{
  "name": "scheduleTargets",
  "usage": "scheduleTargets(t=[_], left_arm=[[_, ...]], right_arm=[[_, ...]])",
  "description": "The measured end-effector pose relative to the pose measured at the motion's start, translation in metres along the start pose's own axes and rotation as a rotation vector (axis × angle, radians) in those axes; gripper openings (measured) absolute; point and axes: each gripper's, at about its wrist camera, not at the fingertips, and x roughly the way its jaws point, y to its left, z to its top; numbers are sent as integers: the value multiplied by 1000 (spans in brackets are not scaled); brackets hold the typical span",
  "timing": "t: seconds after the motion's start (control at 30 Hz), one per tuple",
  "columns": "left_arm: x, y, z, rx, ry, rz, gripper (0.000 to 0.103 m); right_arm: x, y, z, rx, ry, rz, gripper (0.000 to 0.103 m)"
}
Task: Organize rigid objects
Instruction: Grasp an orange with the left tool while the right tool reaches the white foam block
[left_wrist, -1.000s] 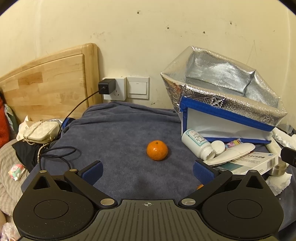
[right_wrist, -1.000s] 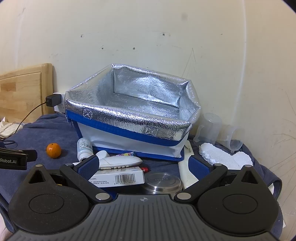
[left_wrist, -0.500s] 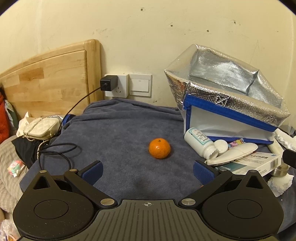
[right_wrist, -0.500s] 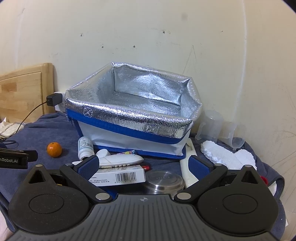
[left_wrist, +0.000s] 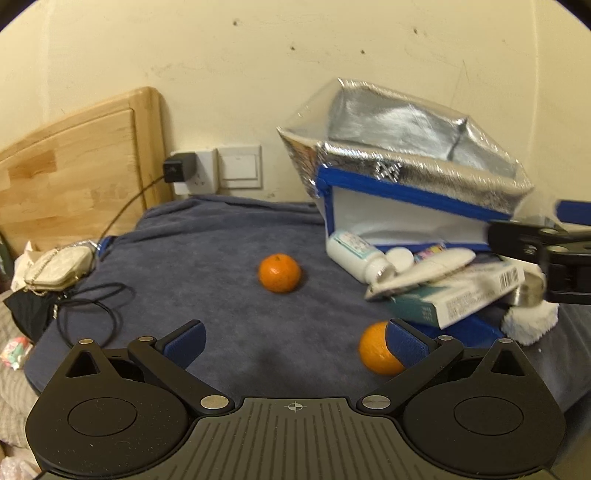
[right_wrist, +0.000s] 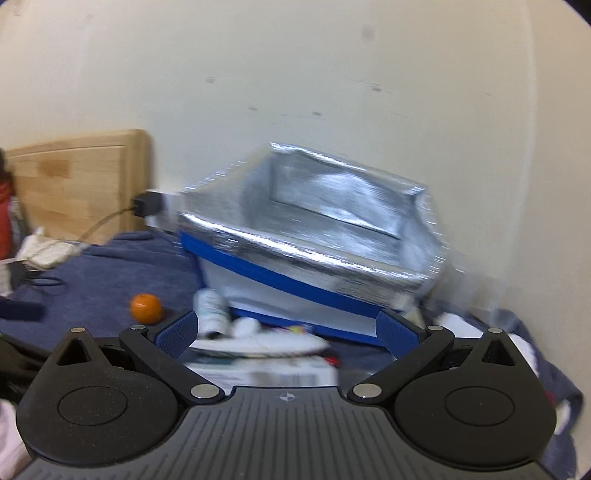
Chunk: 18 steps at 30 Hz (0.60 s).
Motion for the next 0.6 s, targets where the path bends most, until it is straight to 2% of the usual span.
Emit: scheduleTargets(t=[0.1, 0.3, 0.47, 0.6], left_arm=[[3, -5, -6, 14, -1, -40, 103], [14, -15, -13, 62, 0, -84, 103], [26, -27, -16, 116, 5, -124, 103], [39, -30, -16, 118, 11, -128, 103]], right_arm=[[11, 14, 1, -43, 25, 45, 103], [36, 36, -3, -174, 58, 24, 103], [44, 21, -9, -109, 96, 71, 103], [42, 3, -19, -68, 115, 55, 103]])
